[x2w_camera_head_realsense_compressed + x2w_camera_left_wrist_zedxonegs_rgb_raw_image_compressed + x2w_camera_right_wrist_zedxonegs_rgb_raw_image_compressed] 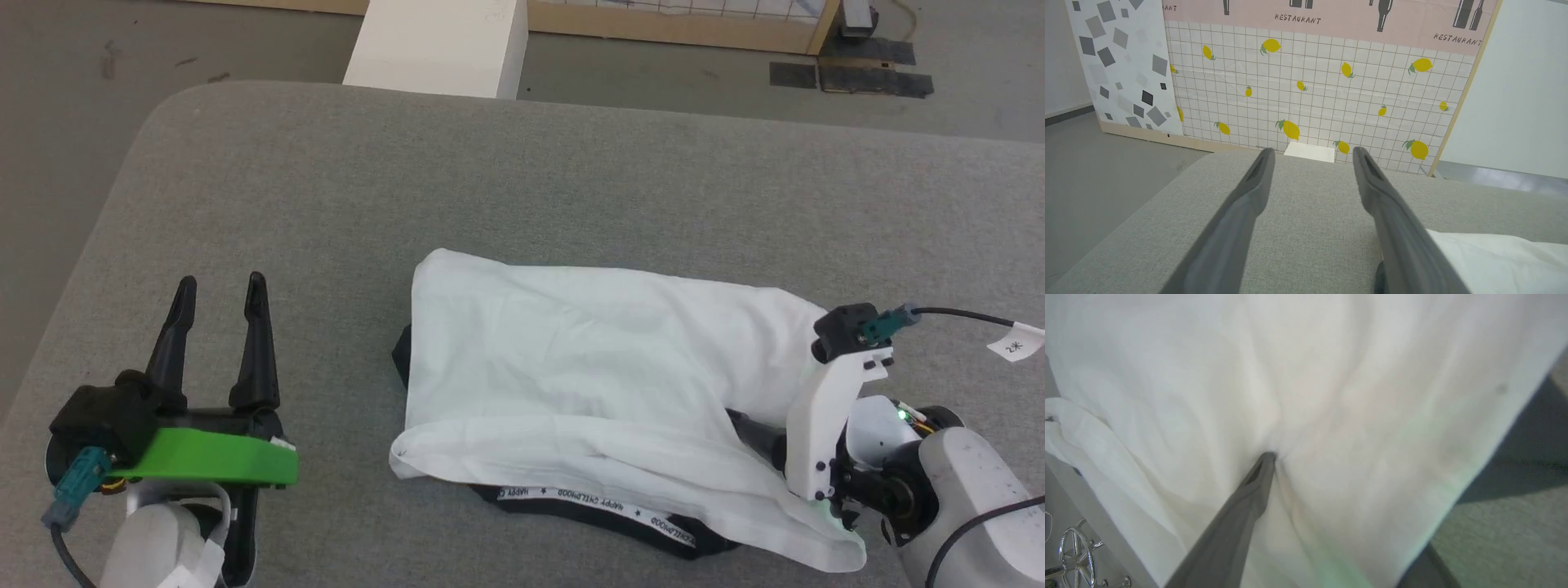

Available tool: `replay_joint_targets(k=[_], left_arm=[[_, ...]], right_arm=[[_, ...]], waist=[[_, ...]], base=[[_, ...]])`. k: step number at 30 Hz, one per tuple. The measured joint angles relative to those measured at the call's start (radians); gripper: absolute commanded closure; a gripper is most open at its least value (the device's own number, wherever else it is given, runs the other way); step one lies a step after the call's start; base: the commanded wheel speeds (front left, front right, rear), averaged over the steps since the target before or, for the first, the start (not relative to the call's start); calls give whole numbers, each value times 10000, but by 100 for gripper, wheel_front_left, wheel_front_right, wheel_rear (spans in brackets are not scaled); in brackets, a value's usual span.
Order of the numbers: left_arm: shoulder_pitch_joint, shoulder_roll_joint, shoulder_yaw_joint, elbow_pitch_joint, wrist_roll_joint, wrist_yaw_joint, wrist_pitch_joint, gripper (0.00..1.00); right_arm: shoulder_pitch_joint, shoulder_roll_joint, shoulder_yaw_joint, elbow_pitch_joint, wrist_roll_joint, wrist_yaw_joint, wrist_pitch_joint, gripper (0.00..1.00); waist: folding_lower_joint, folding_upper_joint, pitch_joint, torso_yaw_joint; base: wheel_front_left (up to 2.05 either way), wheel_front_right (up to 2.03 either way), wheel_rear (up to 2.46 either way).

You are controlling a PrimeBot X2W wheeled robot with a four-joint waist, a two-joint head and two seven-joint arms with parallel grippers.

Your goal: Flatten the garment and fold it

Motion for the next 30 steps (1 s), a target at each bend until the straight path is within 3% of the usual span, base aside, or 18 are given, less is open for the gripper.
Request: replay_joint_targets(k=[2, 3, 4, 5, 13, 18, 24, 30], left_arm=[[2, -27, 44, 36, 36, -46, 0, 0], [2, -40, 65, 48, 40, -61, 0, 0], [3, -56, 96, 77, 40, -71, 0, 0], [8, -63, 119, 104, 42, -73, 0, 0], [88, -182, 209, 215, 46, -79, 0, 0], [274, -232, 196, 288, 73, -81, 0, 0], [378, -257, 107, 316, 86, -86, 0, 0], [422, -259, 56, 397, 71, -86, 0, 0]], right_arm=[[-95, -38, 130, 213, 23, 0, -130, 0], [-128, -54, 169, 282, 42, 2, -134, 55], [-165, -86, 209, 355, 58, 2, -198, 90], [-184, -104, 207, 458, 104, 6, -230, 100], [-264, -186, -364, 926, 199, 13, -541, 100], [65, -871, -1407, 947, 23, 12, -401, 100], [447, -1471, -2888, 786, -1118, 8, 130, 100], [453, -1197, -3356, -244, -2190, 6, 936, 100]], waist=[[0, 0, -37, 23], [0, 0, -52, 27], [0, 0, -72, 28], [0, 0, -94, 23], [0, 0, -320, -126], [0, 0, -524, -281], [0, 0, -641, -512], [0, 0, -775, -655]], base=[[0, 0, 0], [0, 0, 0], [0, 0, 0], [0, 0, 0], [0, 0, 0], [0, 0, 0], [0, 0, 0], [0, 0, 0]])
